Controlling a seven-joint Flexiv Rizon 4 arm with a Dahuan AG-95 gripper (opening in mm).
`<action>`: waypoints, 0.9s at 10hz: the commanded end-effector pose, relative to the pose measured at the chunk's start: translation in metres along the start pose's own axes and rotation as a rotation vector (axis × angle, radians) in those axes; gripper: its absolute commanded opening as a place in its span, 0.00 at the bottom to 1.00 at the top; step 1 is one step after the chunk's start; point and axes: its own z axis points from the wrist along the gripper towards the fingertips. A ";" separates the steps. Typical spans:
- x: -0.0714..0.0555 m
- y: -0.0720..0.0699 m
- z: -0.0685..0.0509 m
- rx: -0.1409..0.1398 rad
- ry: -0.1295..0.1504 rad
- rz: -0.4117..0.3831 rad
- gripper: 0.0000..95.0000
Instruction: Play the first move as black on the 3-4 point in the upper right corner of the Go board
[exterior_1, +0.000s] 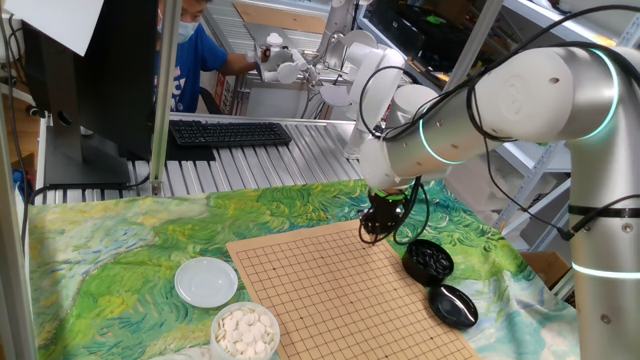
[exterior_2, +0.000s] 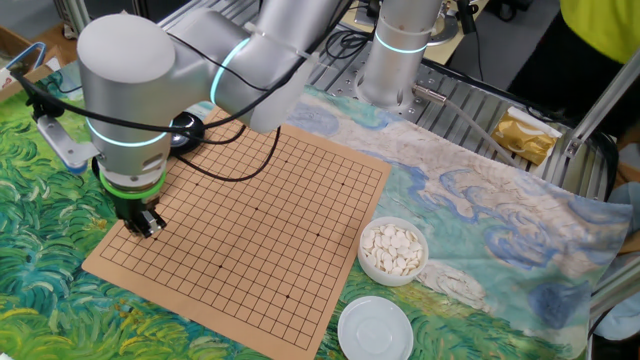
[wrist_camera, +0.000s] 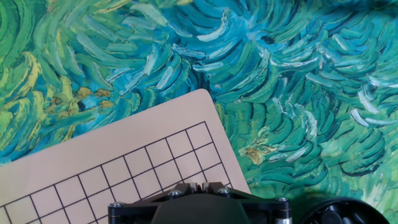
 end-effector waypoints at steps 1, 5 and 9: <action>0.001 0.001 0.000 0.001 0.001 0.006 0.00; 0.002 0.002 0.001 0.017 -0.003 0.007 0.00; -0.001 0.000 -0.003 0.033 -0.011 -0.004 0.00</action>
